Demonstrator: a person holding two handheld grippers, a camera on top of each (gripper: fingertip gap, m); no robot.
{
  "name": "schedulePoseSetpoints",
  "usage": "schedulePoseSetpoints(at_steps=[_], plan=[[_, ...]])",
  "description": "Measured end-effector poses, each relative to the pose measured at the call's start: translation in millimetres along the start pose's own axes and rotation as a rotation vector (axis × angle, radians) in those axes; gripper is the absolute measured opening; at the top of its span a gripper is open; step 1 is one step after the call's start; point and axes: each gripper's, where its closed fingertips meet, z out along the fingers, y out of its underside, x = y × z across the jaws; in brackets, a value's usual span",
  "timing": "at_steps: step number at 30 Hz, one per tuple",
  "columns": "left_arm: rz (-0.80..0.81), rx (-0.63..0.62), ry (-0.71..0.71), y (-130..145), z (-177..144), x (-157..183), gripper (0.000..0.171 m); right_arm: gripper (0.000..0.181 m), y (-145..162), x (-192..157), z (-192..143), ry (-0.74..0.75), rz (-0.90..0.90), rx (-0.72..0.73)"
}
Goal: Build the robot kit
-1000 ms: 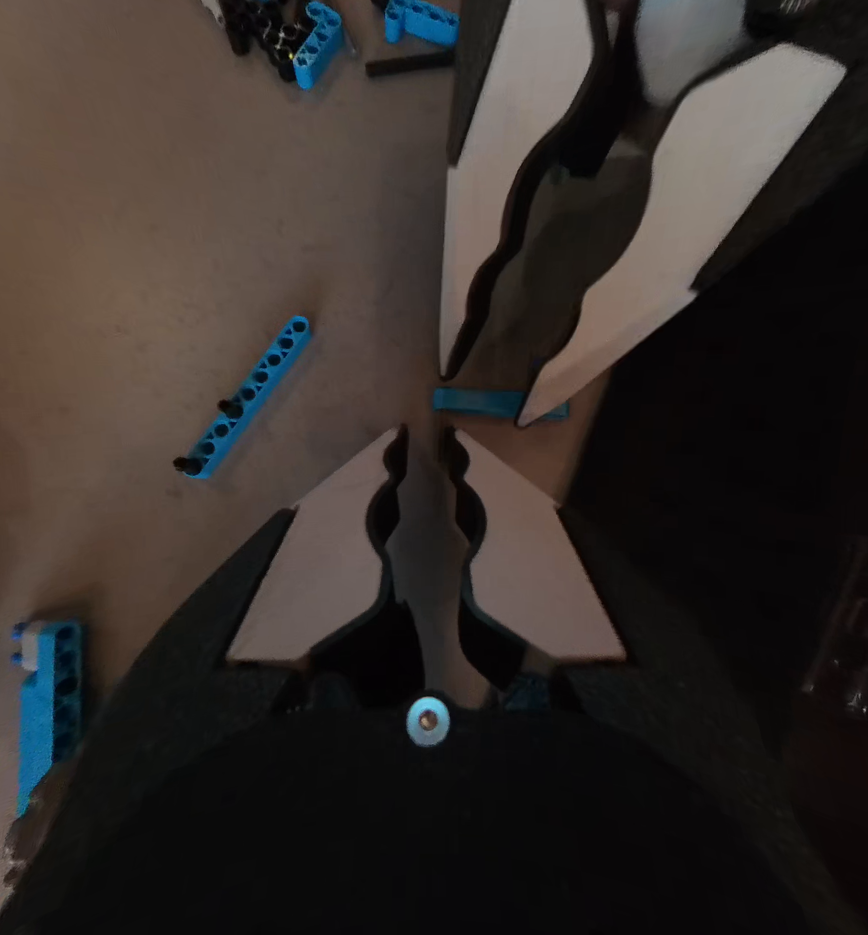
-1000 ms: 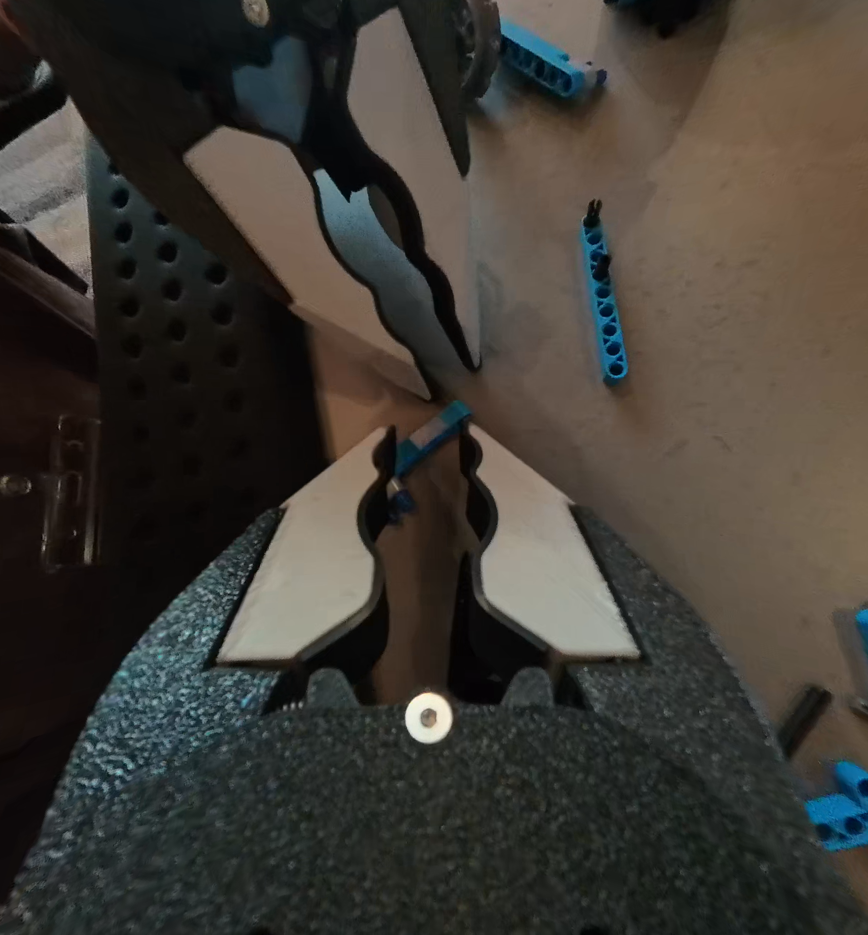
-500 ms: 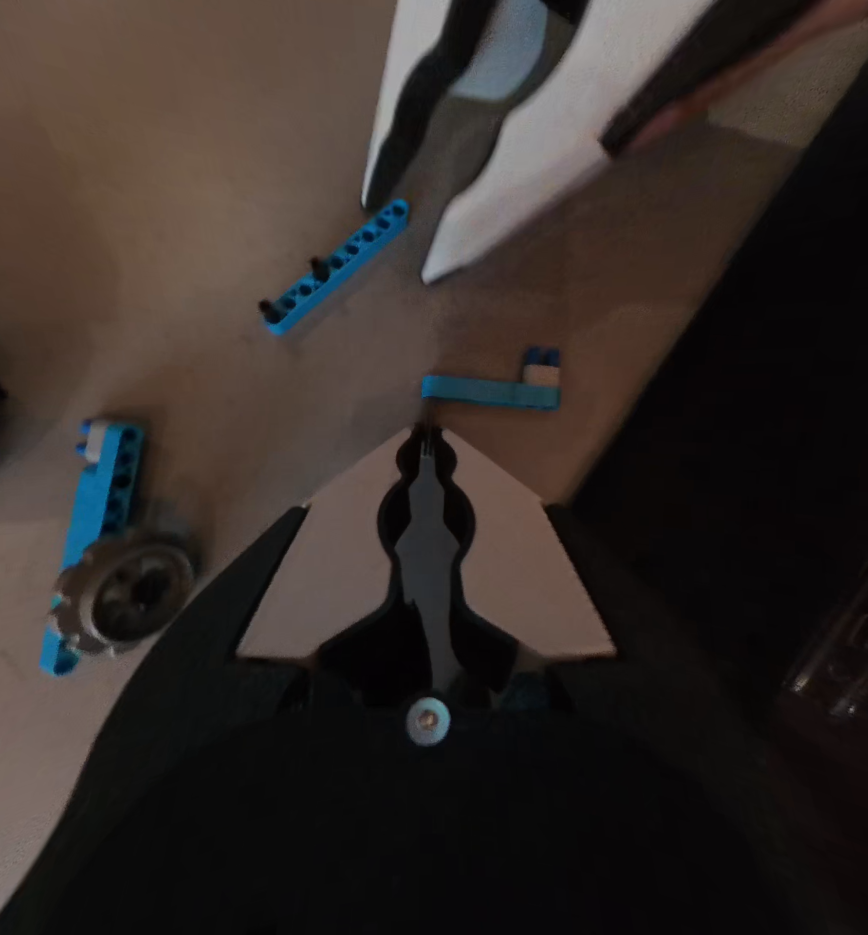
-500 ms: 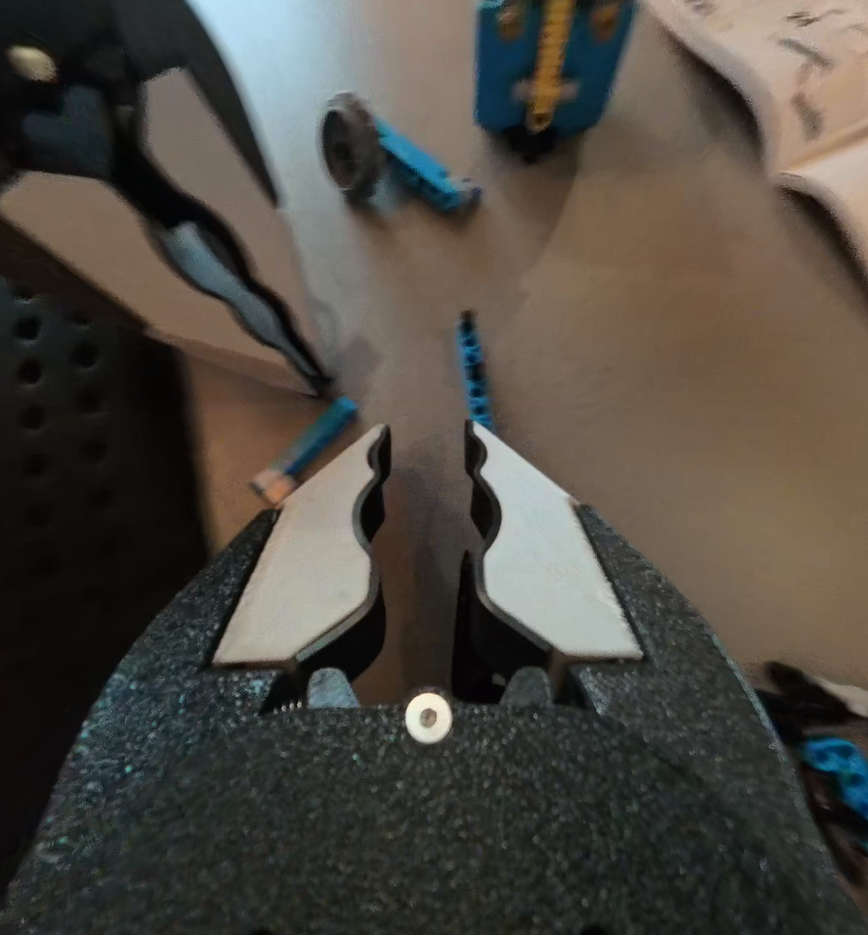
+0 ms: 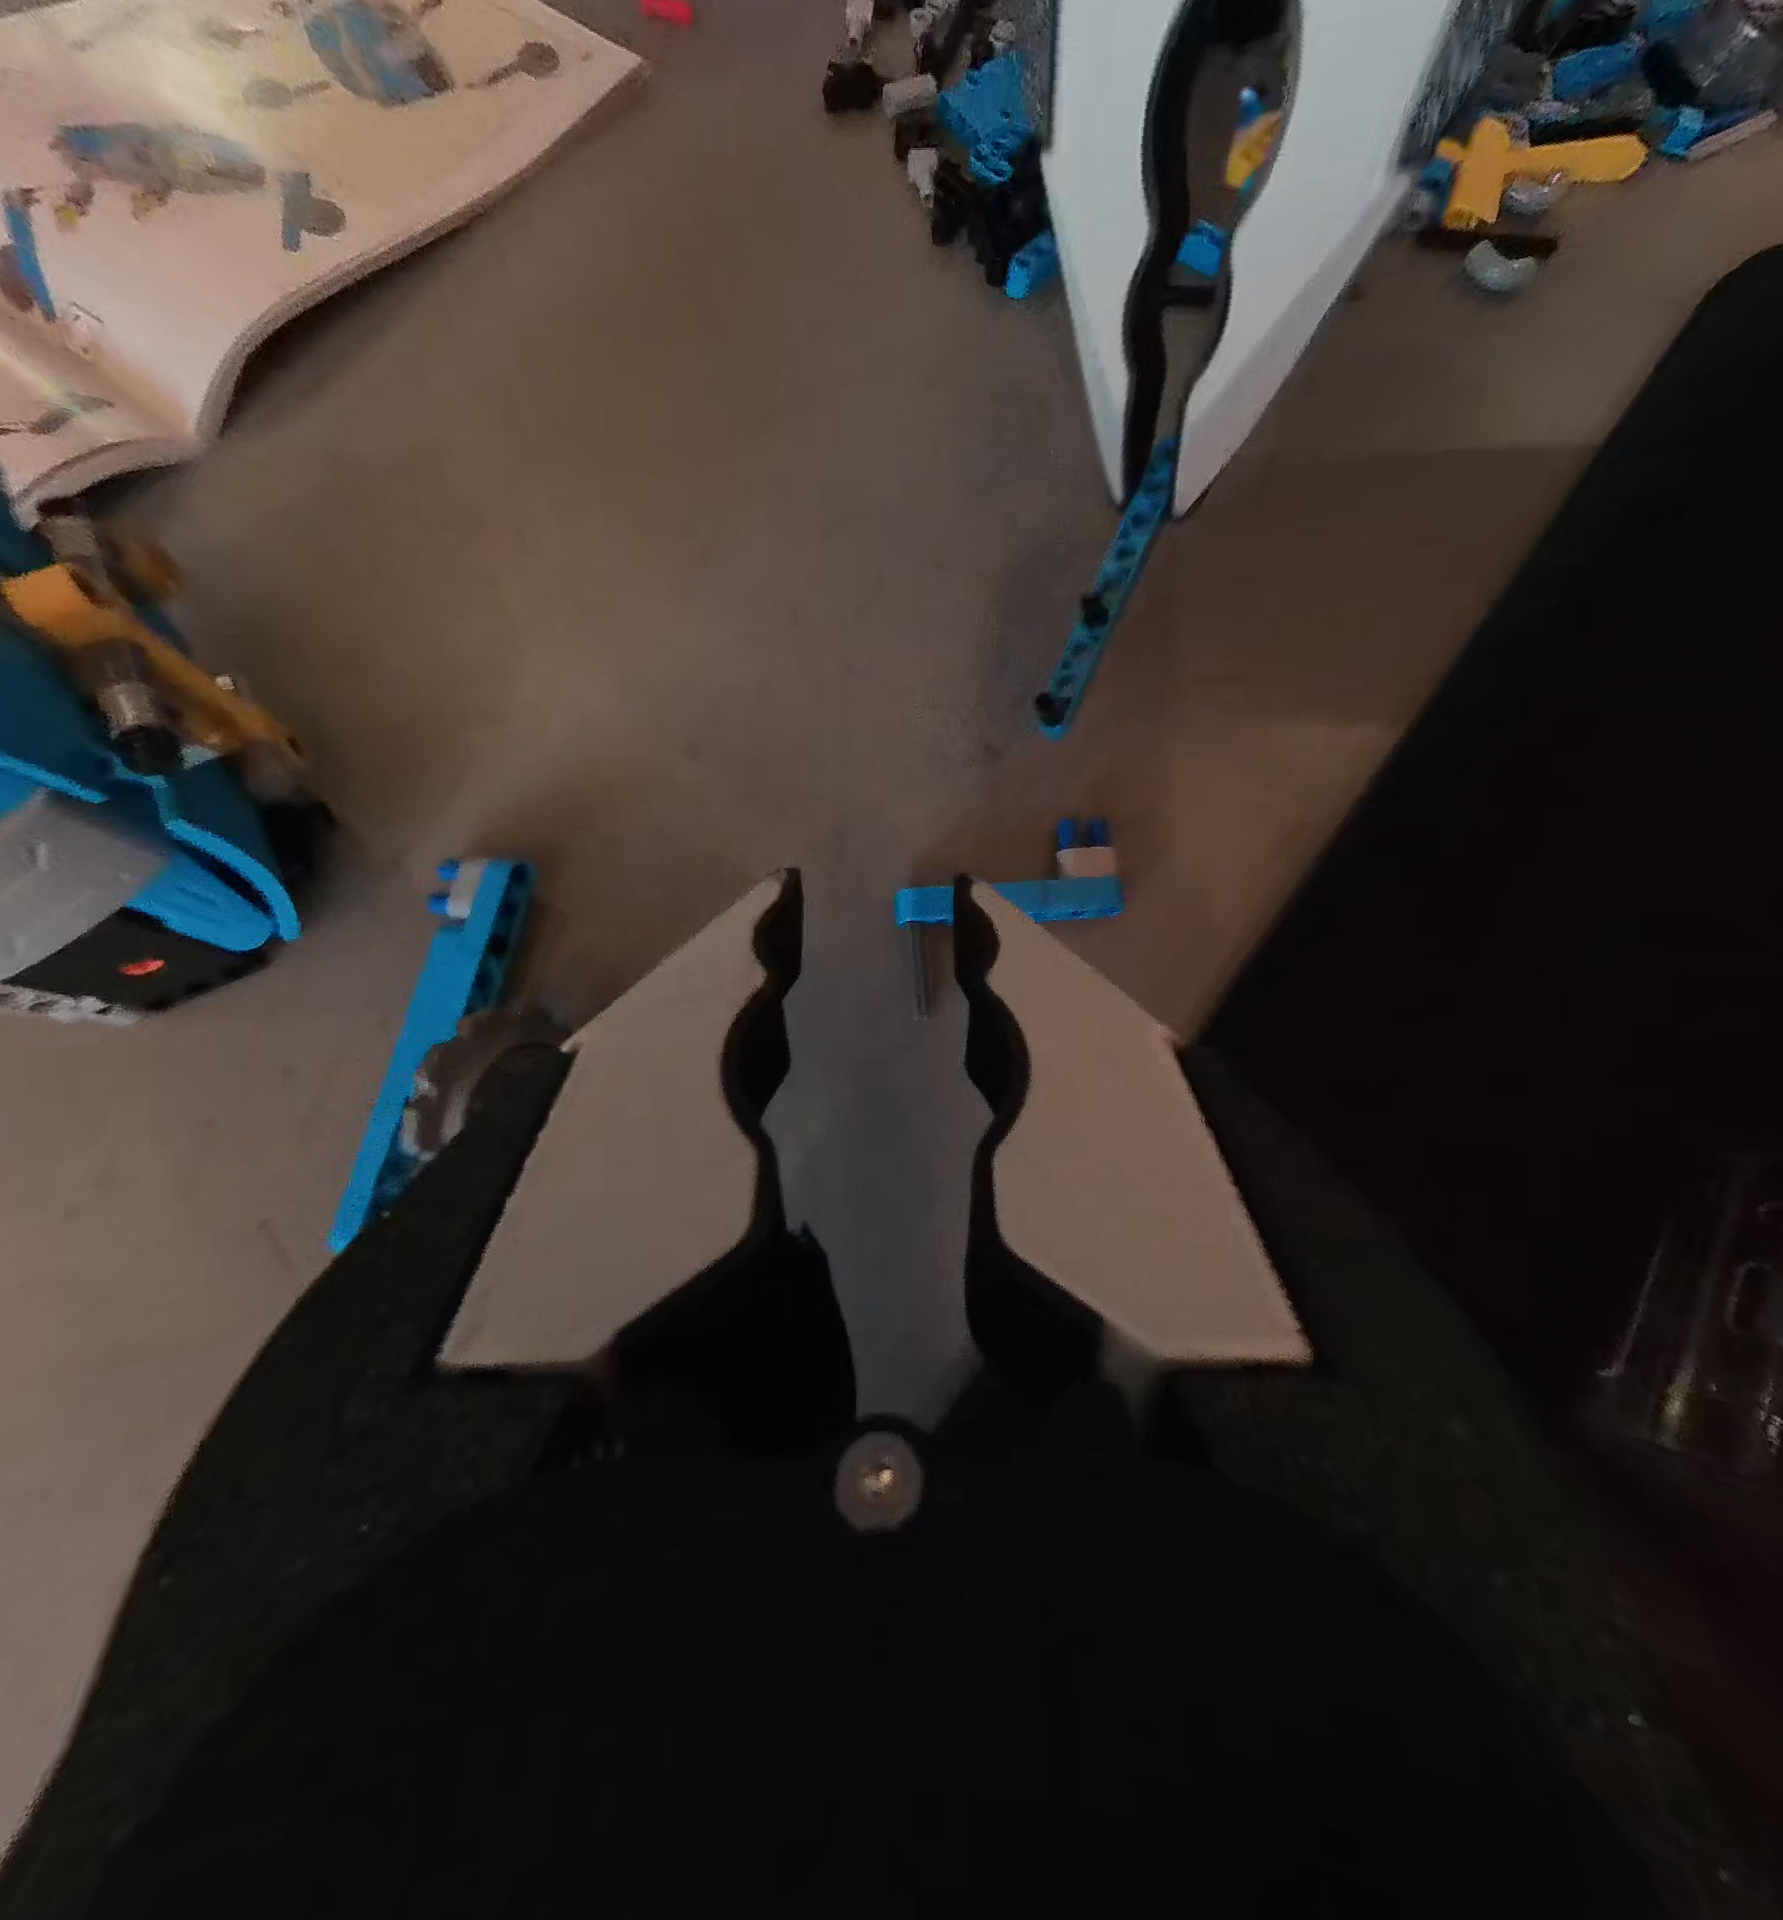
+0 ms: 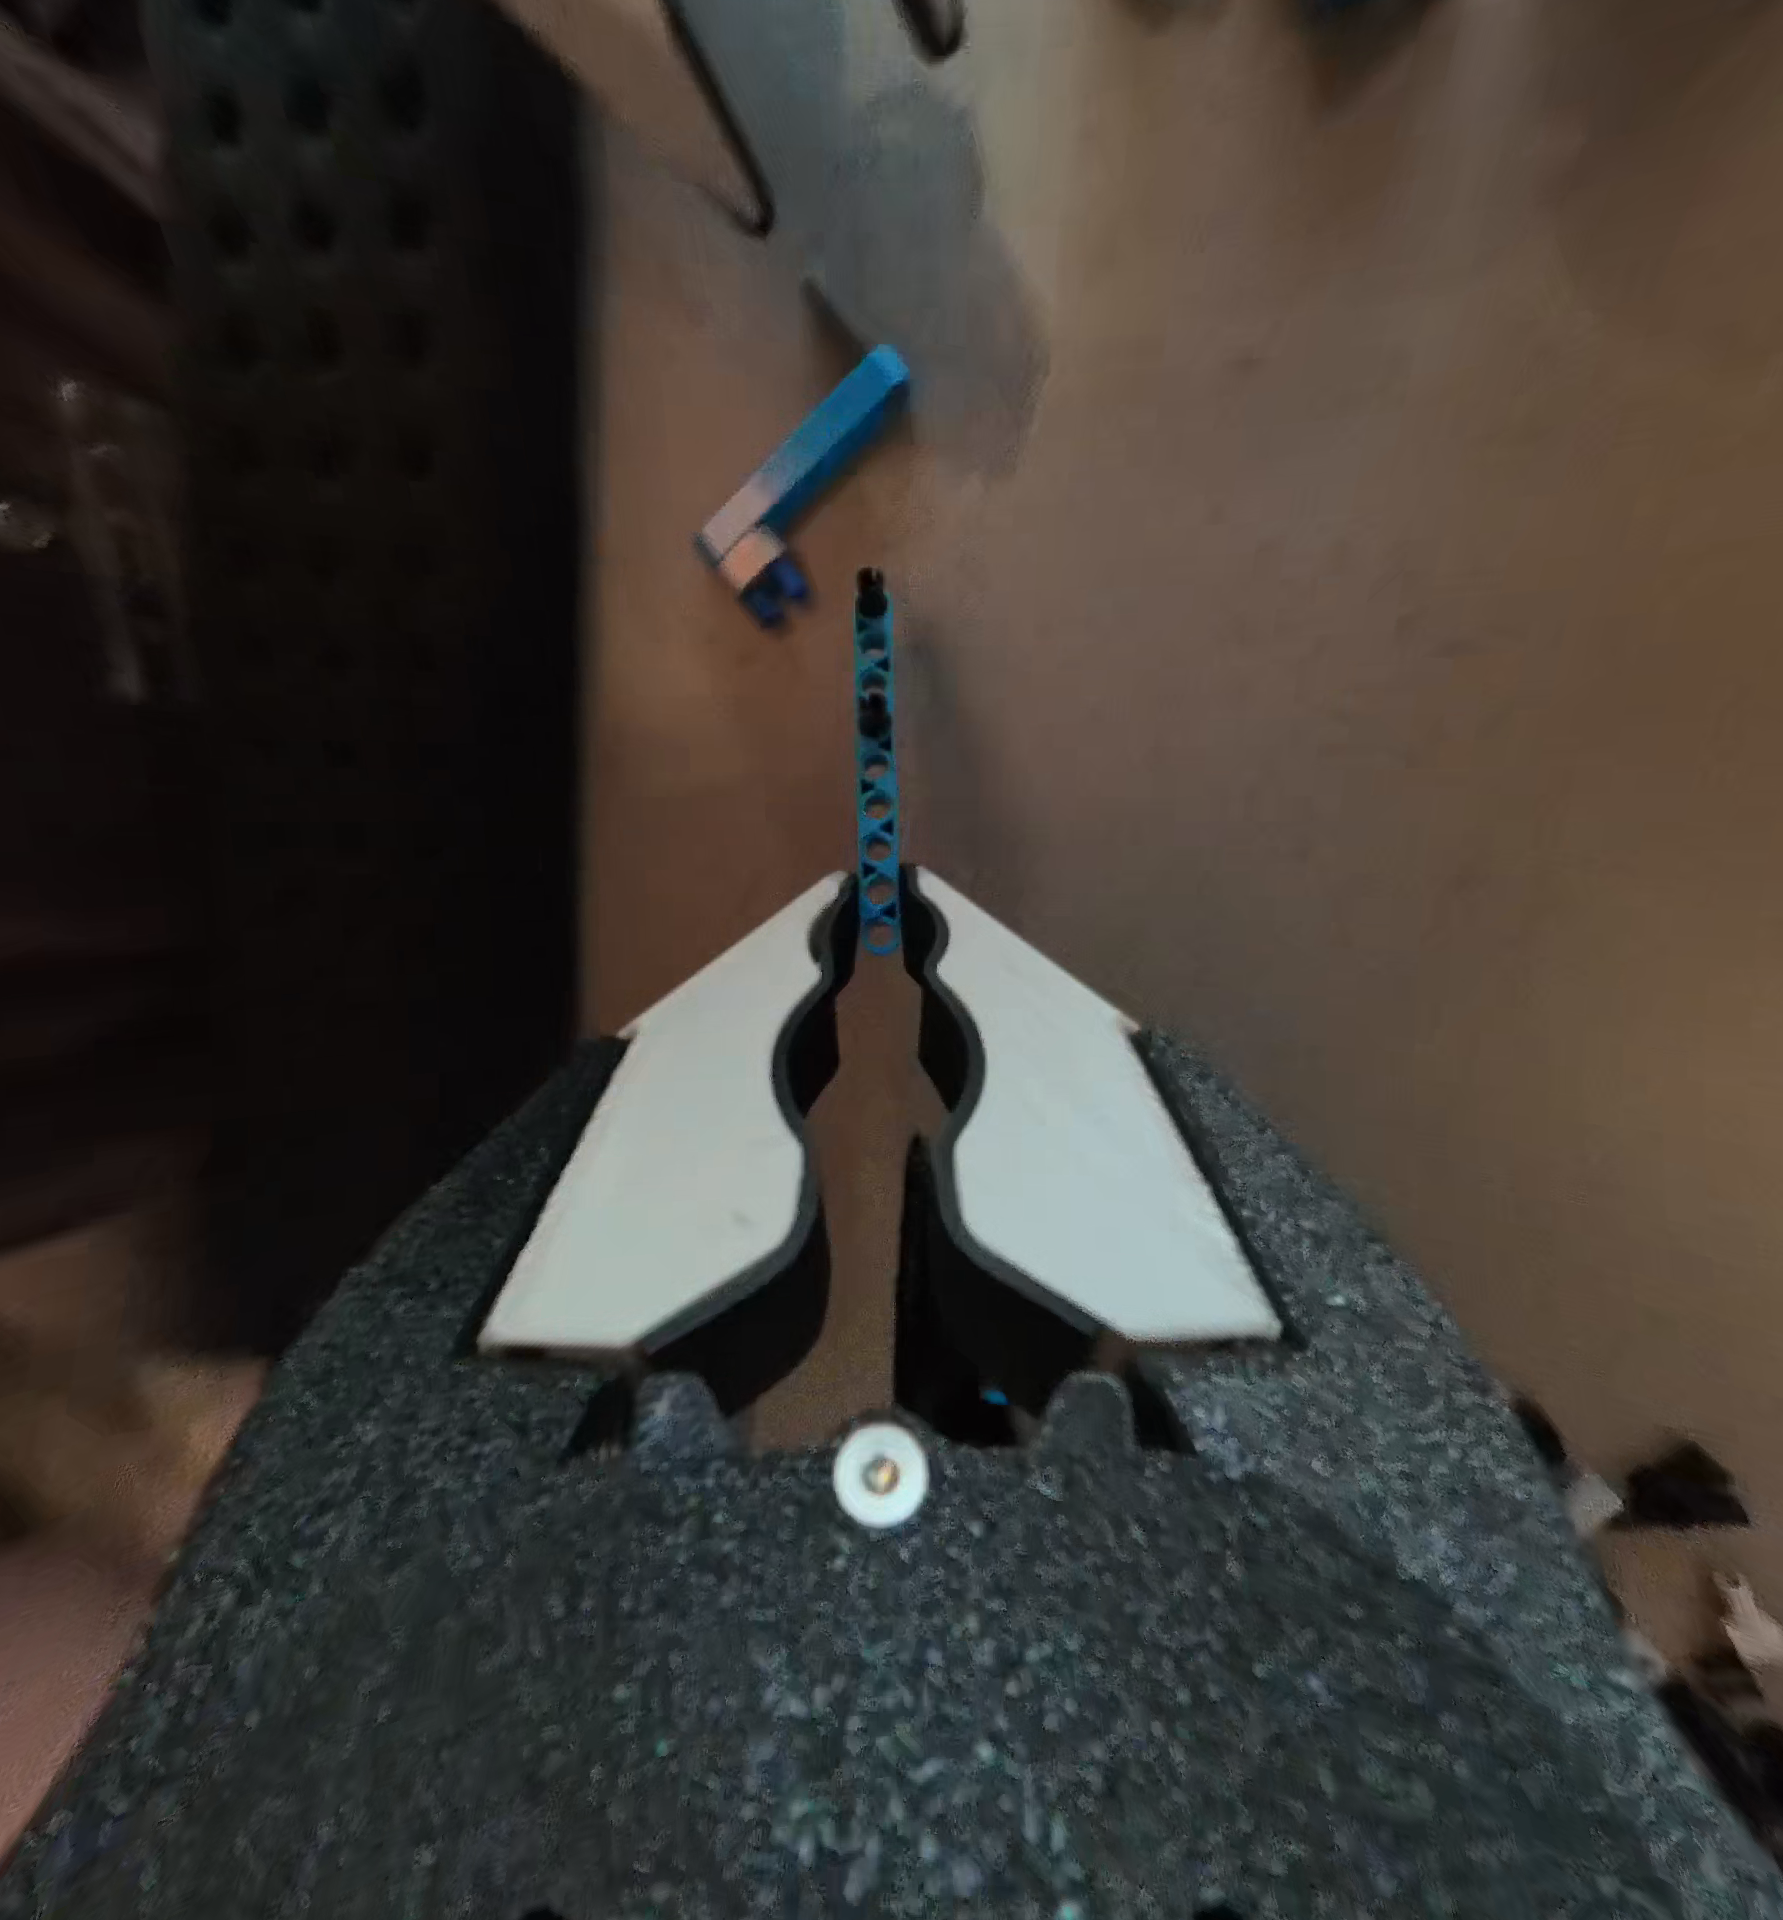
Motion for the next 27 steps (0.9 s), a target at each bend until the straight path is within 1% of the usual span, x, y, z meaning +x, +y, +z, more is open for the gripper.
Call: schedulePoseSetpoints(at_steps=[2, 6, 8, 9, 10, 12, 14, 17, 20, 22, 23, 24, 27], plan=[[0.009, -0.008, 0.045, -0.6, 3.9, 6.9, 0.029, 0.008, 13.5, -7.9, -13.3, -0.103, 0.063, -0.169], [0.053, -0.035, 0.054, 4.7, 9.5, 13.0, 0.025, 0.008, 37.0, -4.1, -36.5, -0.198, 0.219, -0.449], [0.051, -0.05, 0.063, 9.5, 11.5, 15.6, 0.025, 0.008, 50.5, 7.6, -35.8, -0.175, 0.22, -0.595], [0.047, -0.052, 0.069, 11.3, 12.1, 17.0, 0.025, 0.009, 54.2, 13.4, -33.5, -0.17, 0.212, -0.644], [0.045, -0.049, 0.071, 12.3, 12.5, 18.0, 0.025, 0.009, 55.4, 22.6, -31.3, -0.142, 0.203, -0.676], [0.044, -0.05, 0.075, 14.4, 13.1, 19.6, 0.025, 0.013, 48.3, 42.0, -27.8, -0.077, 0.192, -0.675], [0.047, -0.055, 0.069, 16.3, 13.4, 19.1, 0.025, 0.021, 35.1, 51.2, -25.5, -0.071, 0.208, -0.615], [0.054, -0.058, 0.054, 17.1, 12.1, 16.4, 0.025, 0.028, 22.7, 74.7, -29.4, 0.049, 0.199, -0.49], [0.046, -0.053, 0.046, 17.9, 9.6, 12.9, 0.025, 0.031, 12.4, 85.4, -37.8, 0.188, 0.205, -0.239], [0.037, -0.016, 0.029, 11.3, 8.9, 7.9, 0.022, 0.031, 14.6, 79.7, -38.6, 0.254, 0.241, -0.05], [0.029, 0.008, 0.033, 4.8, 10.0, 6.6, 0.022, 0.031, 17.9, 76.9, -37.7, 0.3, 0.268, 0.042], [0.02, 0.026, 0.046, -3.0, 13.1, 6.3, 0.022, 0.031, 21.2, 69.4, -34.8, 0.314, 0.297, 0.128], [0.024, 0.024, 0.068, -27.1, 36.4, 3.4, 0.022, 0.031, 33.2, 56.9, -28.6, 0.4, 0.41, 0.302]])
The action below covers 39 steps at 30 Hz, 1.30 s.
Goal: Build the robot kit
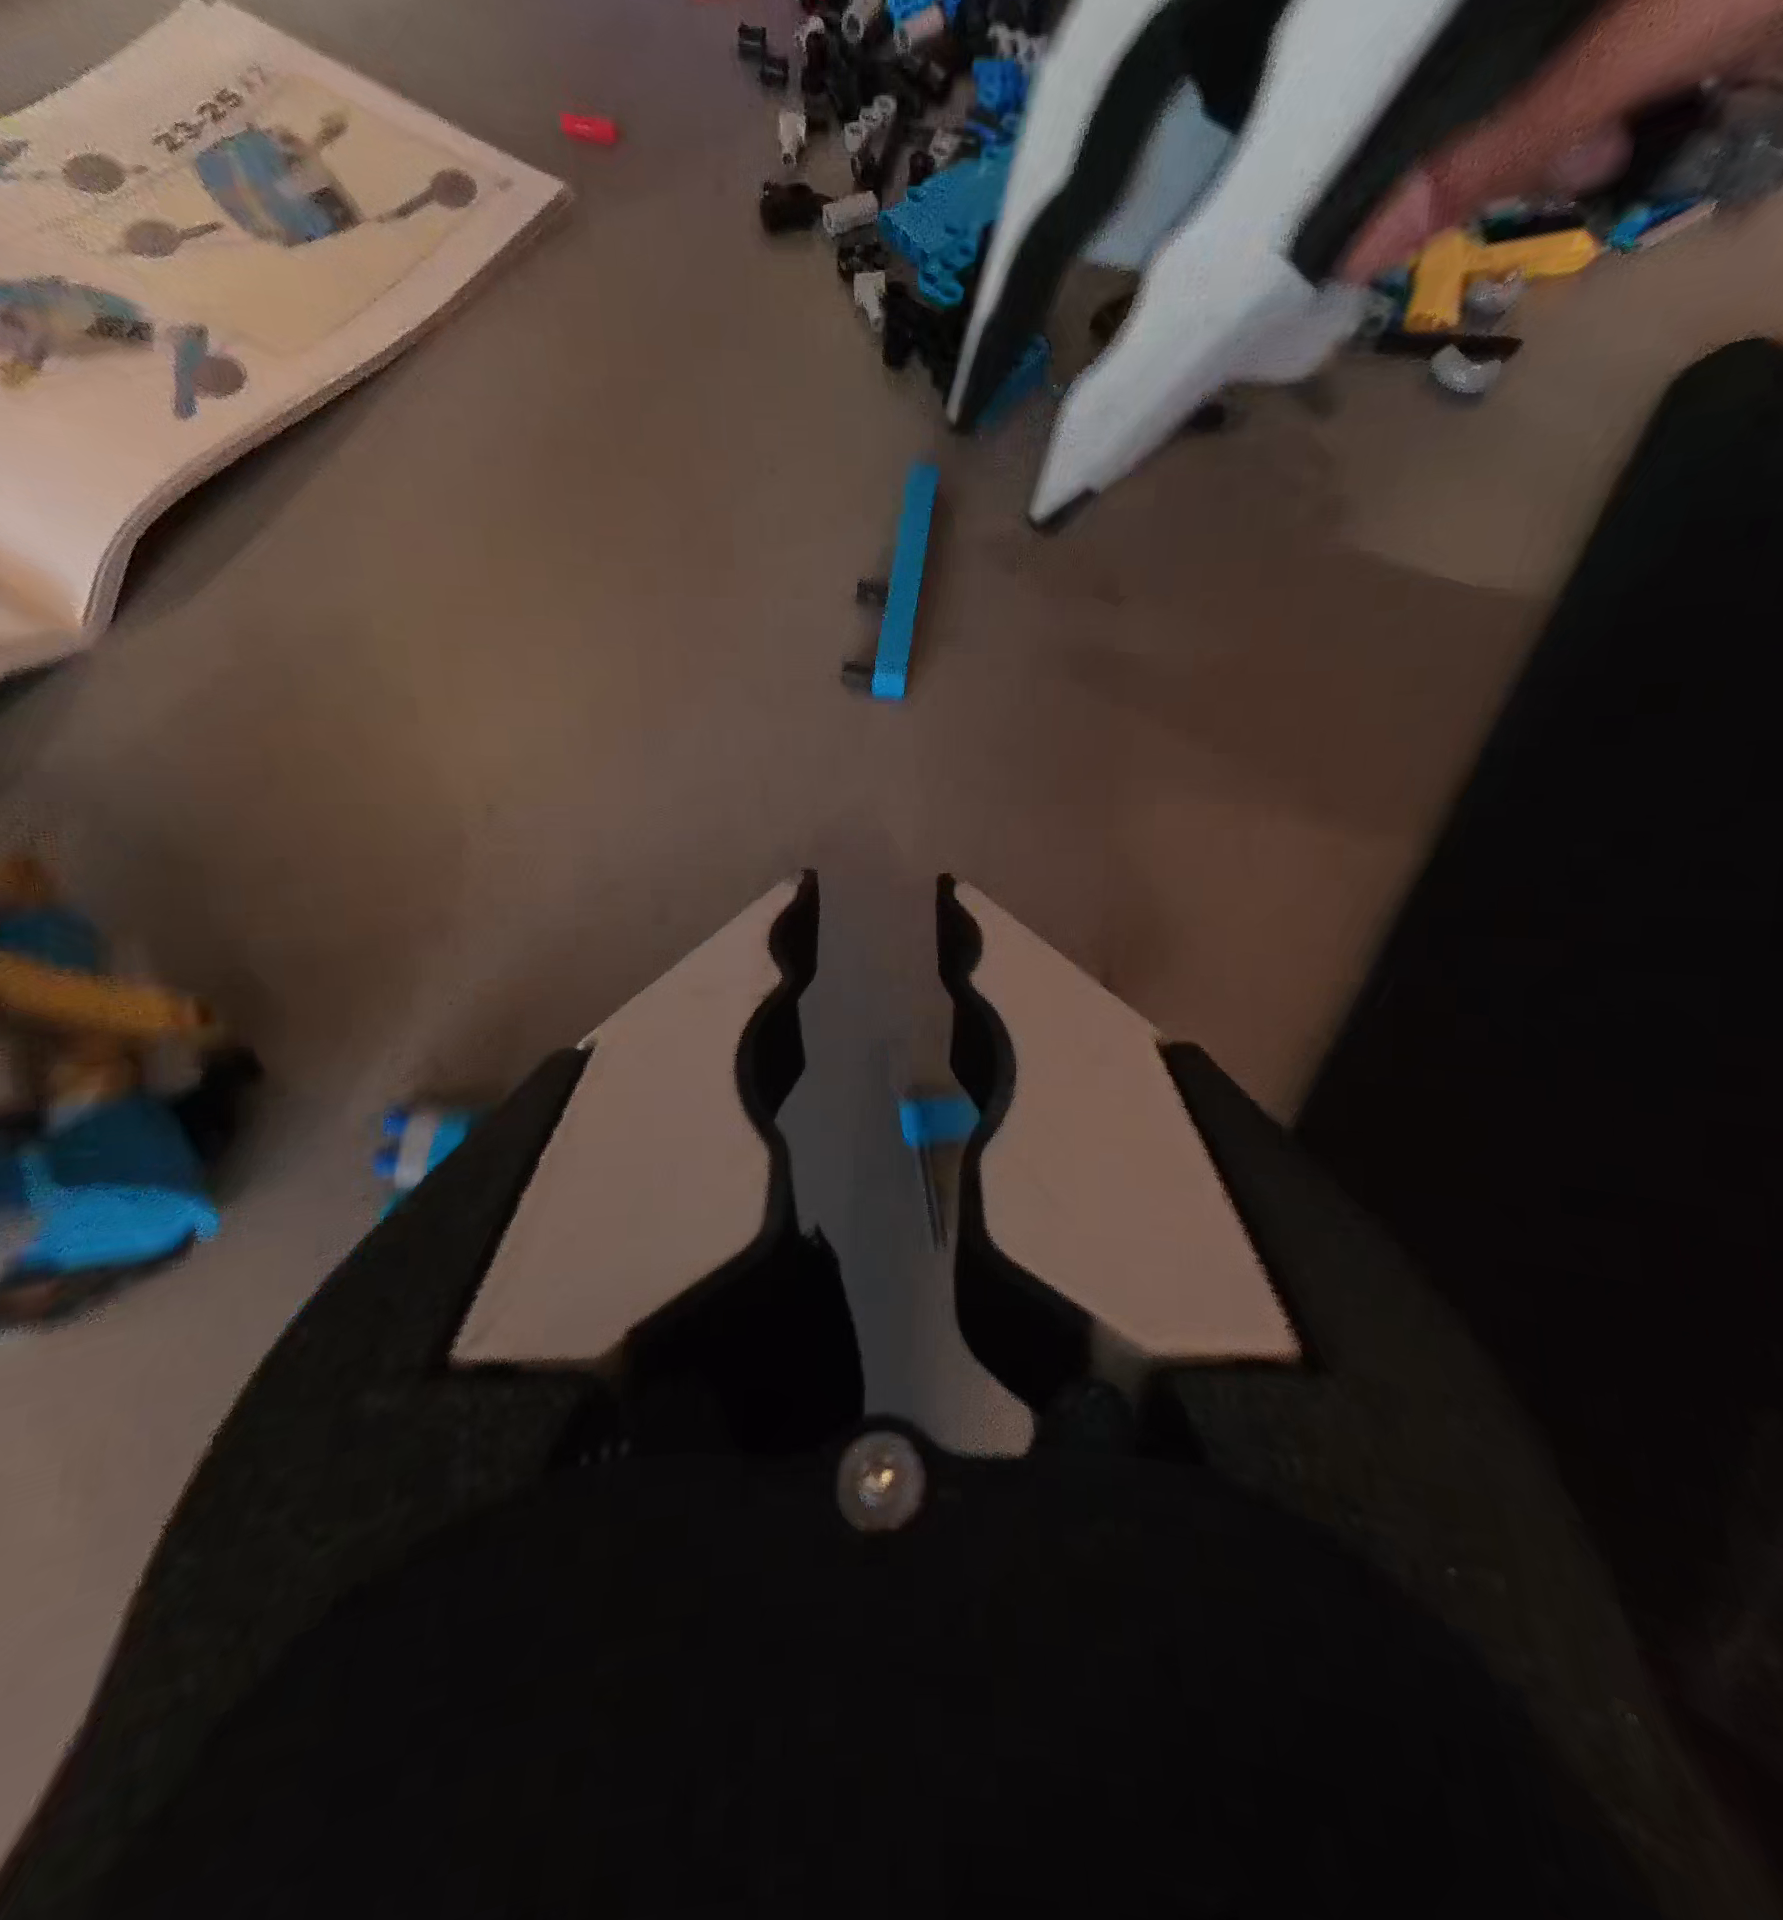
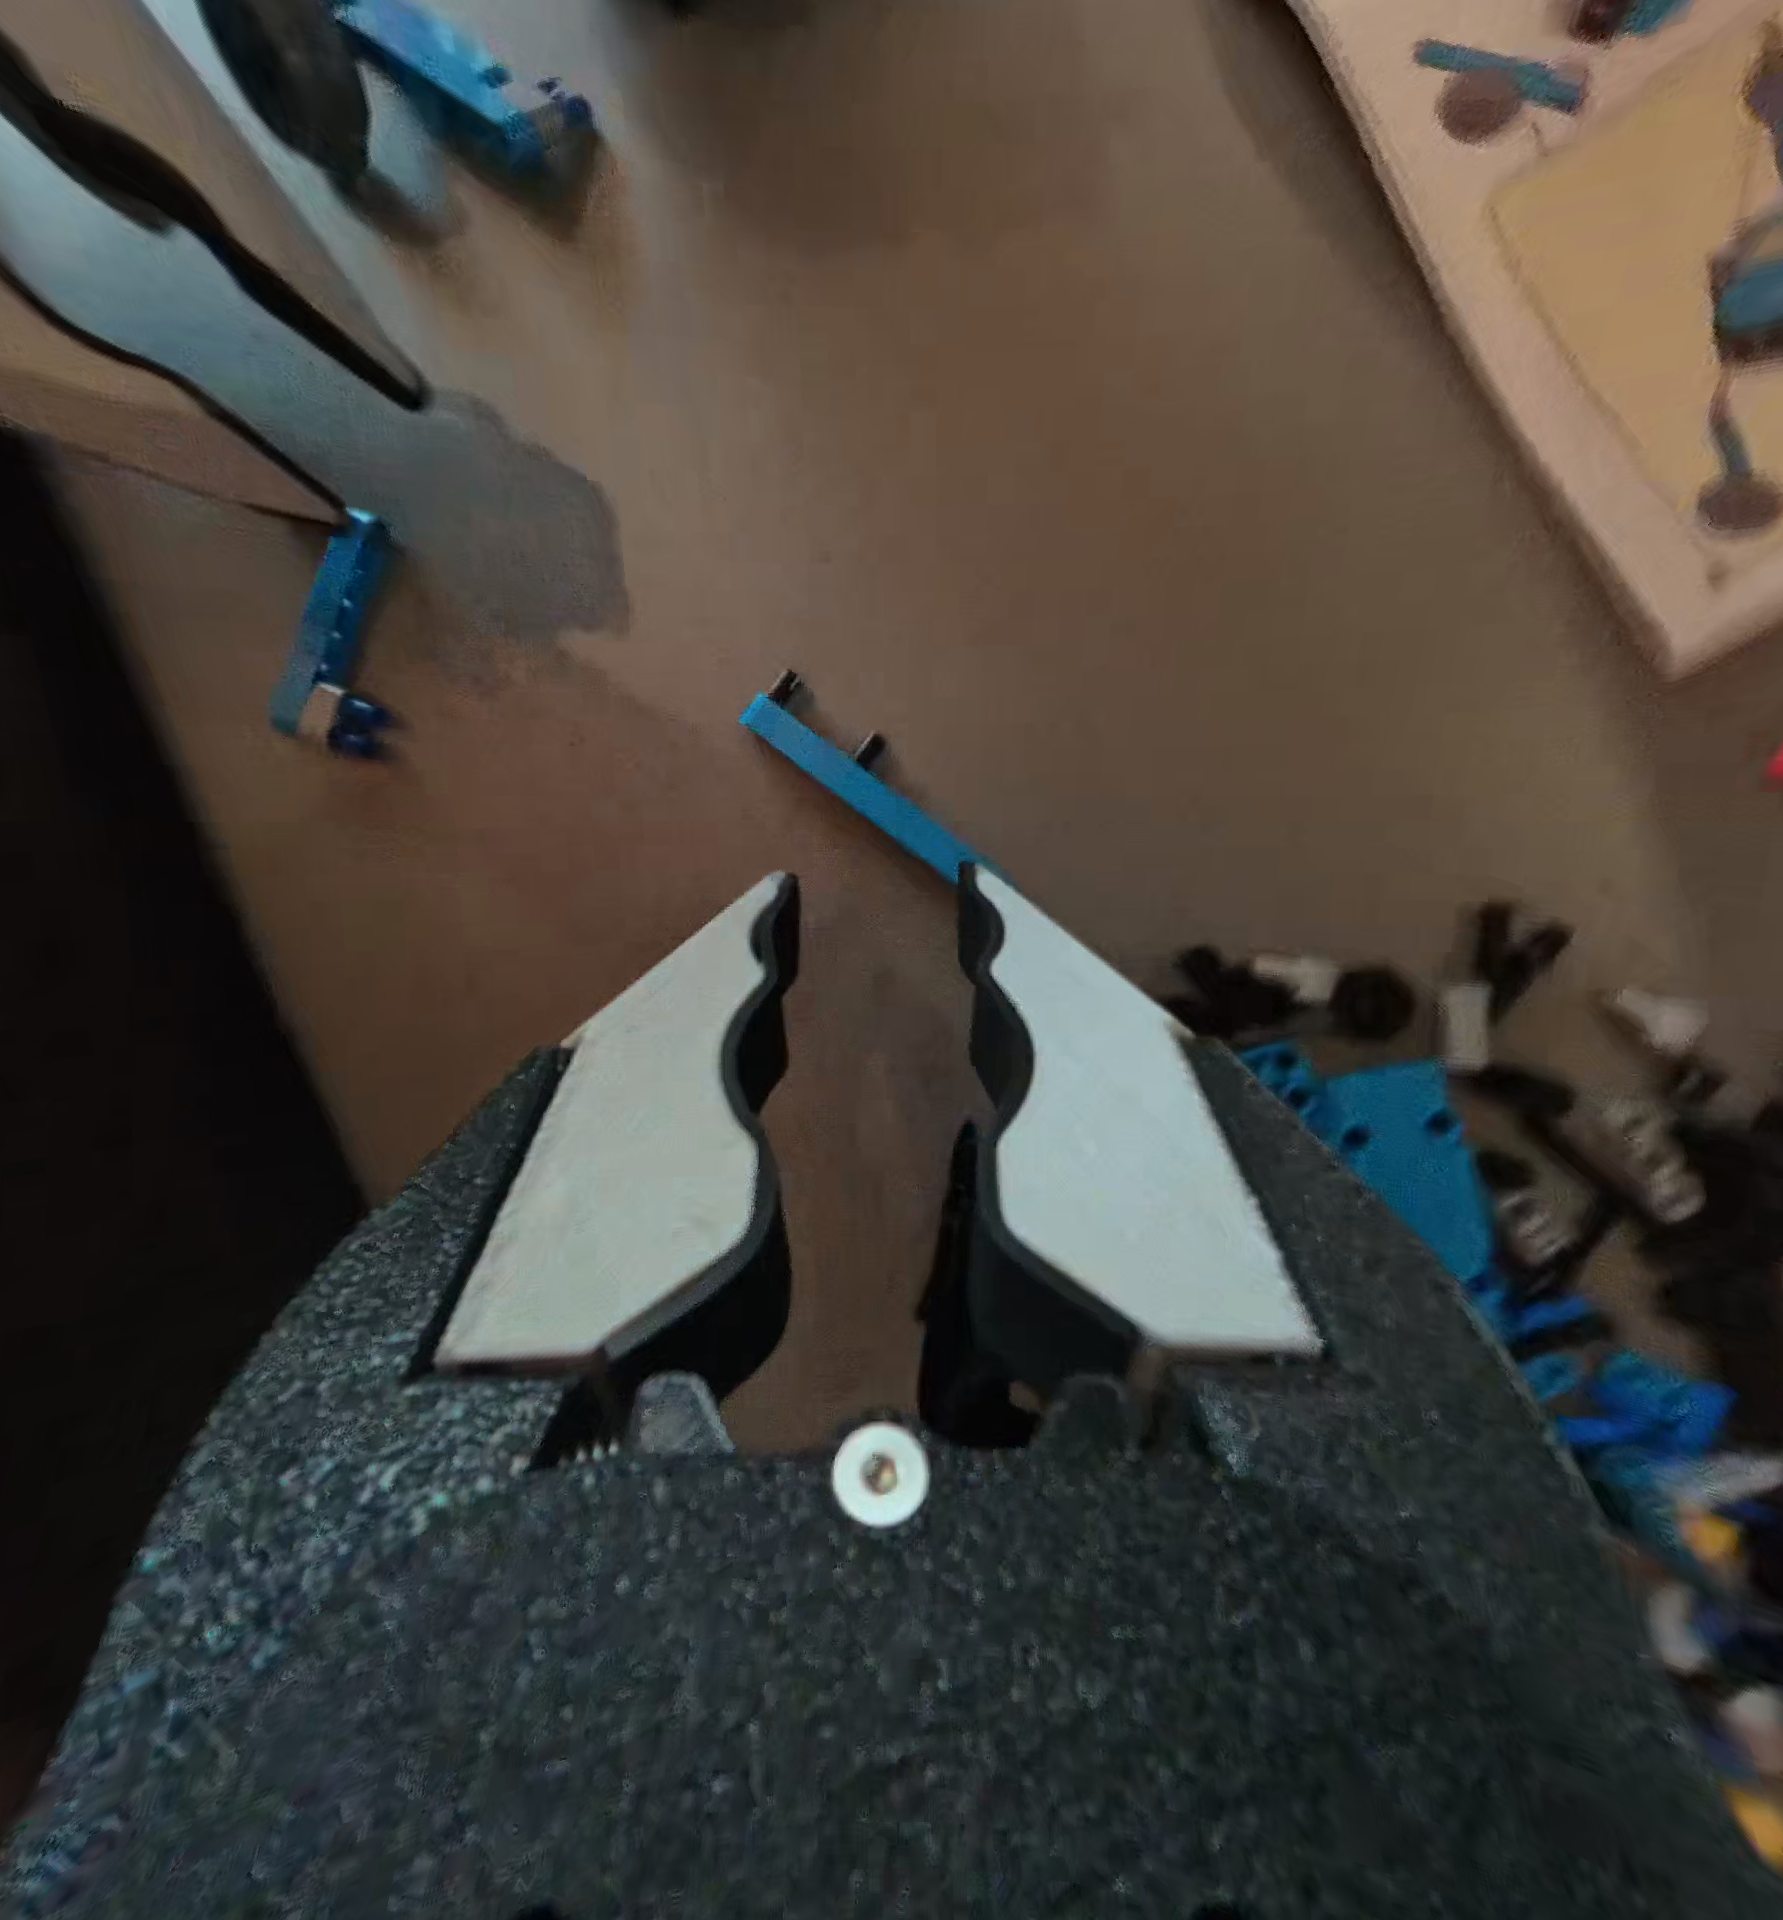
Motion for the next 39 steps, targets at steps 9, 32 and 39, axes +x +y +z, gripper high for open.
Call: schedulePoseSetpoints(at_steps=[9, 32, 39], plan=[[0.095, -0.165, 0.161, -18.9, 71.6, 9.9, 0.044, 0.049, 10.1, -15.2, 18.6, 0.0, 0.087, 0.068], [0.019, -0.142, -0.09, 66.2, -28.4, 12.3, 0.021, 0.05, -16.6, -65.7, 42.4, -0.24, -0.132, 0.15], [0.03, -0.179, -0.058, 60.2, -14.1, 8.5, 0.027, 0.047, -2.6, -63.7, 33.0, -0.217, -0.103, 0.165]])
